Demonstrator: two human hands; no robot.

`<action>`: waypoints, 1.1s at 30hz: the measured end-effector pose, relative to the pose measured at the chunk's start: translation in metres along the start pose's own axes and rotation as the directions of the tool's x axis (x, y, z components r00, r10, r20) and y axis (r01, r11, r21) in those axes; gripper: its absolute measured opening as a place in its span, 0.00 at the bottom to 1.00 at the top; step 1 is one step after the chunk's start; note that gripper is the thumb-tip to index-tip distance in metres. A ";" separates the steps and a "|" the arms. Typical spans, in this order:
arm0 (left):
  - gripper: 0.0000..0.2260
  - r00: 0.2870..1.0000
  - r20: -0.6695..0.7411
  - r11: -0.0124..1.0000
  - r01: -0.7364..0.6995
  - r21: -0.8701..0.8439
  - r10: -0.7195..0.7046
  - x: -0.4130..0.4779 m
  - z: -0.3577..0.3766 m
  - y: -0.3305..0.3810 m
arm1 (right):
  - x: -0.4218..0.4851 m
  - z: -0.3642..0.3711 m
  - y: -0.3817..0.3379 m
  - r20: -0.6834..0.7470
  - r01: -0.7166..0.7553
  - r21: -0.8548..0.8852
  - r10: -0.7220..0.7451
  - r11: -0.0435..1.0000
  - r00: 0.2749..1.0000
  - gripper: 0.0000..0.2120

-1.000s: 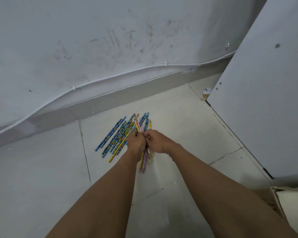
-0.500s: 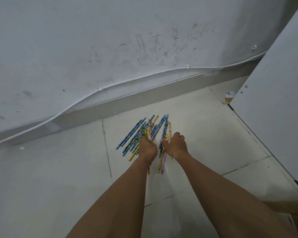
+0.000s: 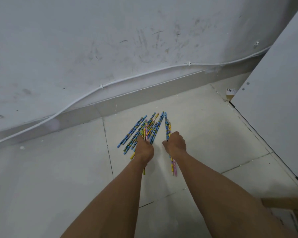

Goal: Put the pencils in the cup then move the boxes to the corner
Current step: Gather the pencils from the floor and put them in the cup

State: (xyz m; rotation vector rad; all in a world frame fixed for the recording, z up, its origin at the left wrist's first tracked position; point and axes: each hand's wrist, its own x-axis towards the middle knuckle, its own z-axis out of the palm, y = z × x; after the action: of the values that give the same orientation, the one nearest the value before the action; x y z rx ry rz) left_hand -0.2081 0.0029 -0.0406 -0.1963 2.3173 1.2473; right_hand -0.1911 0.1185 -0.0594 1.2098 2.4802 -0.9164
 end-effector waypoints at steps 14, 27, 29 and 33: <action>0.10 0.999 -0.018 0.994 0.024 -0.103 -0.026 0.008 0.006 0.003 | -0.004 -0.015 0.002 0.282 0.174 0.076 -0.189 0.982 0.941 0.17; 0.13 0.990 -0.137 0.982 -0.002 -0.188 -0.024 0.008 -0.005 0.015 | -0.023 -0.013 -0.005 0.396 0.301 0.439 -0.483 0.847 0.781 0.14; 0.15 0.992 -0.124 0.988 0.011 -0.155 -0.030 0.006 -0.007 0.014 | -0.021 -0.014 -0.010 0.312 0.231 0.474 -0.407 0.850 0.858 0.15; 0.14 0.995 -0.045 0.992 0.080 -0.093 -0.085 -0.002 -0.007 0.011 | -0.017 -0.018 -0.022 0.137 0.154 0.637 -0.308 0.756 0.942 0.12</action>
State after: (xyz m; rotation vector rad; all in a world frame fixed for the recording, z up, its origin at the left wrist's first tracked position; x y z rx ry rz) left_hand -0.2129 0.0031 -0.0276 -0.3545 2.2707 1.3218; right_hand -0.1961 0.1091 -0.0282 0.8615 2.2230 -1.9399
